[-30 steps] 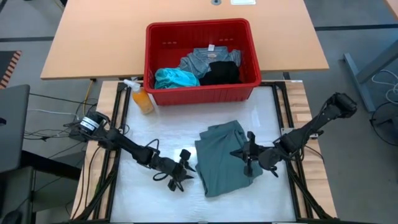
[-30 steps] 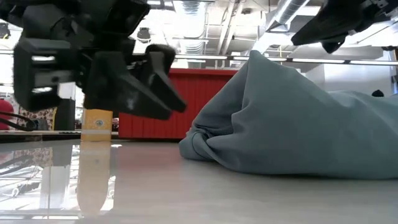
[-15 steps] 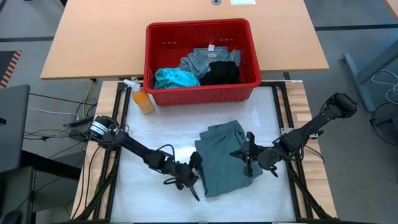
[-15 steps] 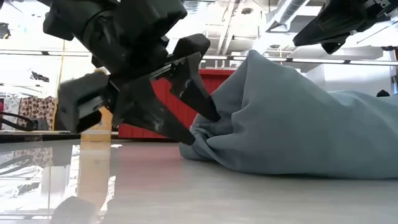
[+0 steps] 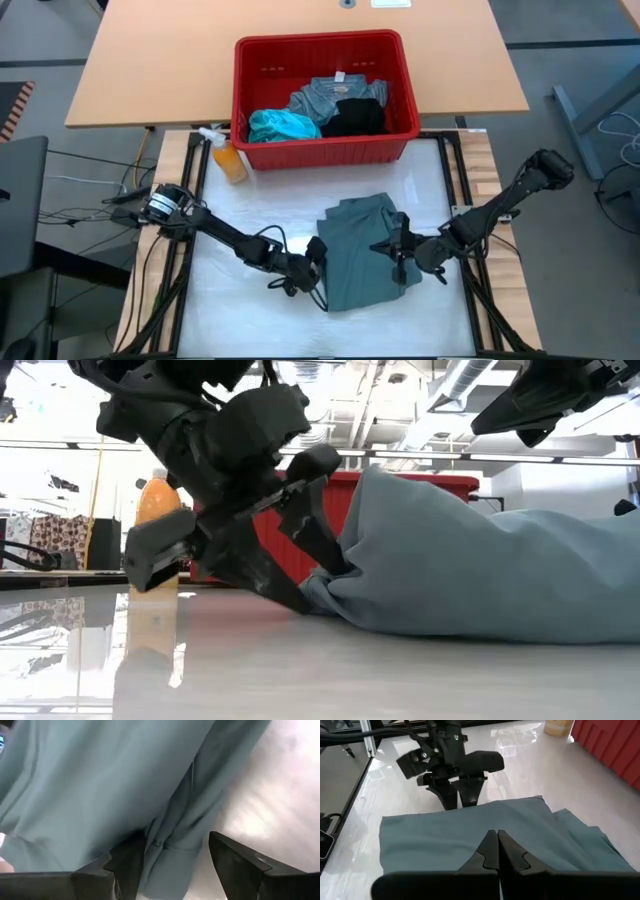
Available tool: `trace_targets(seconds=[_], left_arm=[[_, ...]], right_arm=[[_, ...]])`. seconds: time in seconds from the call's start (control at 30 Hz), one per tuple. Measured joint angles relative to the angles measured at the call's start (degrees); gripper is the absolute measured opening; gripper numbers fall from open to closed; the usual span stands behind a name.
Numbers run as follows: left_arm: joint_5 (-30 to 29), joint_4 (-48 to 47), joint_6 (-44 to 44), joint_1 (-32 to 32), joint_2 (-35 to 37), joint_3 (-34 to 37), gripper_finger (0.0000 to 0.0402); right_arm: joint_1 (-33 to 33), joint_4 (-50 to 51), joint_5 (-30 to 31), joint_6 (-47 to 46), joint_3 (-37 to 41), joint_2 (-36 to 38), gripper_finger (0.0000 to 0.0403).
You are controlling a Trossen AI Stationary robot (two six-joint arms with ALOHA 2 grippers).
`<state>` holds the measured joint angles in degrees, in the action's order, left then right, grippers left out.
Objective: Fold Laundry from Bin
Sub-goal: Fold the gray pants
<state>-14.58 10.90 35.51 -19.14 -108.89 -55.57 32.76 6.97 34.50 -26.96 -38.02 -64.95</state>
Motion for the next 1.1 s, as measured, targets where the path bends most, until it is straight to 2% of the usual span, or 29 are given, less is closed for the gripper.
trace_targets(seconds=[0.17,0.27,0.37,0.53,0.57,0.87,1.1], left_arm=[[1.27,1.26,0.87,0.97,-1.19,-0.14,0.0209],[1.04,1.63,1.62,1.06,-1.56,-0.16,0.0189],[0.92,1.77,1.37,1.08,-1.6,-0.16,0.0145],[-1.19,1.81,-1.72,0.95,-1.63,-0.16,0.0028],[-1.27,1.72,-2.9,0.8,-1.59,-0.16,0.0015],[-2.68,-5.38,-3.89,0.22,-0.86,-4.34,0.0003],[-2.66,-5.6,-5.64,0.66,-0.86,-4.64,0.0001]], right_arm=[[-0.79,-2.17,0.04,-1.65,-0.02,-0.6,0.0018],[-0.59,-3.49,0.51,-1.68,-0.09,-2.68,0.0018],[-0.51,-4.51,0.59,-1.7,-0.09,-6.06,0.0018],[-0.69,-9.12,0.45,-1.54,-0.04,-12.29,0.0018],[-0.69,-9.8,0.37,-1.31,-0.07,-13.0,0.0018],[-0.67,-9.21,0.15,-1.05,-0.04,-10.28,0.0018],[0.97,-8.13,0.11,-0.85,-0.04,-9.33,0.0018]])
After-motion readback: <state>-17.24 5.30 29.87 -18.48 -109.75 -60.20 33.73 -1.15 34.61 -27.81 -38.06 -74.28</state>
